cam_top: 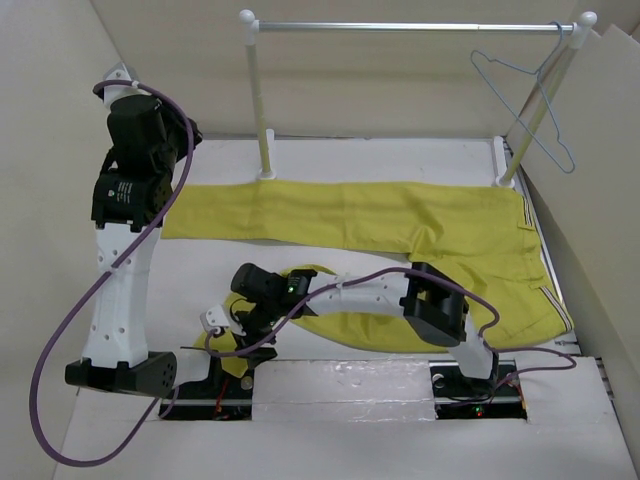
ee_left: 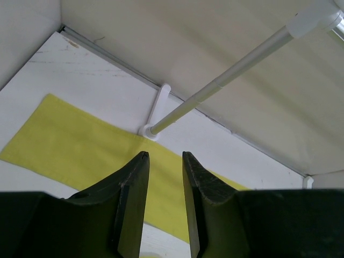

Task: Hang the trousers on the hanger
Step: Flatten out the trousers at the center of the board.

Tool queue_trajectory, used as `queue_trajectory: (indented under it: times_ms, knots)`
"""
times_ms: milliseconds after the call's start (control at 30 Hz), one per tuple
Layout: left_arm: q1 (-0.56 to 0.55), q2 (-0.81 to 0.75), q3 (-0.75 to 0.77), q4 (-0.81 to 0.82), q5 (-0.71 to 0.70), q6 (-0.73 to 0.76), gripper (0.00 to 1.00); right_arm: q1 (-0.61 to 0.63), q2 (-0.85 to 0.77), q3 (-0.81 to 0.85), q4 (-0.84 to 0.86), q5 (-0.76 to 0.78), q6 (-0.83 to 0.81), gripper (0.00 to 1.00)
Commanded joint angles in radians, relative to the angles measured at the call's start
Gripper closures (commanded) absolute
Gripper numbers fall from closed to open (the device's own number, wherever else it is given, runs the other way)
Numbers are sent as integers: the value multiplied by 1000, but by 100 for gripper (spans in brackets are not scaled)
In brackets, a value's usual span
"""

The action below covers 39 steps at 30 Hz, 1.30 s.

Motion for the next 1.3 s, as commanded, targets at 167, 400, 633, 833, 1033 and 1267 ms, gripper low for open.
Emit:
queue_trajectory:
  times_ms: [167, 400, 633, 833, 1033, 1267]
  knots:
    - [-4, -34, -52, 66, 14, 11, 72, 36, 22, -30, 53, -64, 5, 36]
    - [-4, -51, -111, 74, 14, 6, 72, 45, 76, -14, 148, -62, 56, 68]
    - [-4, -66, -112, 66, -9, 19, 72, -22, 16, 19, 287, 110, 155, 100]
    - [-4, -60, -42, 30, -81, 32, 72, -134, 164, 320, 295, 324, 212, 100]
    - [-4, -37, 23, -7, -190, 34, 72, -229, 392, 719, 271, 556, 390, 47]
    - [-4, -51, -132, -30, -257, 34, 68, -282, 121, 437, 270, 668, 403, 30]
